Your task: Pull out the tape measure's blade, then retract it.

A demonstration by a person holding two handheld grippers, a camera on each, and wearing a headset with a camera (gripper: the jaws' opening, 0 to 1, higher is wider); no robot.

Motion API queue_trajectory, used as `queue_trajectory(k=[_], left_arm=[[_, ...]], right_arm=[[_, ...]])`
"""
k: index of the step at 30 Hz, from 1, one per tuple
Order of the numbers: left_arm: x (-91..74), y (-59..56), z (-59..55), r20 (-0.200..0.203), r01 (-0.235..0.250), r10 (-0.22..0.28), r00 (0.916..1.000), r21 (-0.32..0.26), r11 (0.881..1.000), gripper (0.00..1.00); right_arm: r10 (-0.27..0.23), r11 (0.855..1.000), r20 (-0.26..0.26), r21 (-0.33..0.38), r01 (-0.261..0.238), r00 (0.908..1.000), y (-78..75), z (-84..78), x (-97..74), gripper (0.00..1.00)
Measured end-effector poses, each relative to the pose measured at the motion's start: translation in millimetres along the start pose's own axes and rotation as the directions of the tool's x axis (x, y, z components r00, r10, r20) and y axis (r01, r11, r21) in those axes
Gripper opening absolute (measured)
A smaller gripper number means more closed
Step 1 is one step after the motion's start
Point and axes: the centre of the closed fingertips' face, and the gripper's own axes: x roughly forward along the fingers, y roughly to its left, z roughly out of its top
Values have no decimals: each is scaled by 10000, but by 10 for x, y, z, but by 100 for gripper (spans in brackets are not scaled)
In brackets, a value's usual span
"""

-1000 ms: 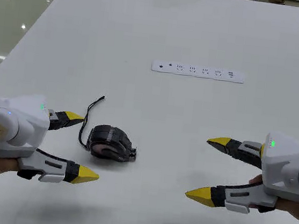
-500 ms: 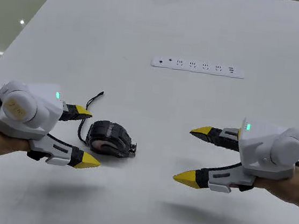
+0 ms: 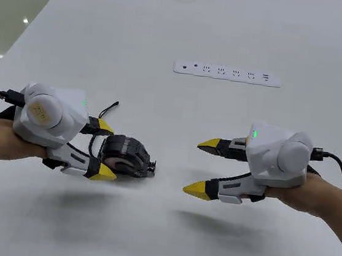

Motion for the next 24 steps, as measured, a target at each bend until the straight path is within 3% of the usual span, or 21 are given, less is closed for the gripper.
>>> queue_trajectory(k=[13,18,24], left_arm=[[103,12,-91,-696,603,-561,9960,606,9963,38],[136,30,-98,-782,663,-603,9951,755,9949,31],[160,28,-106,-822,777,-720,9940,689,9946,31]], right_arm=[[450,9990,-215,-53,-451,9988,-32,-3,342,41],[728,9971,-429,-188,-737,9964,-32,-19,460,37],[1031,9942,-623,-238,-1048,9927,-14,-47,592,32]])
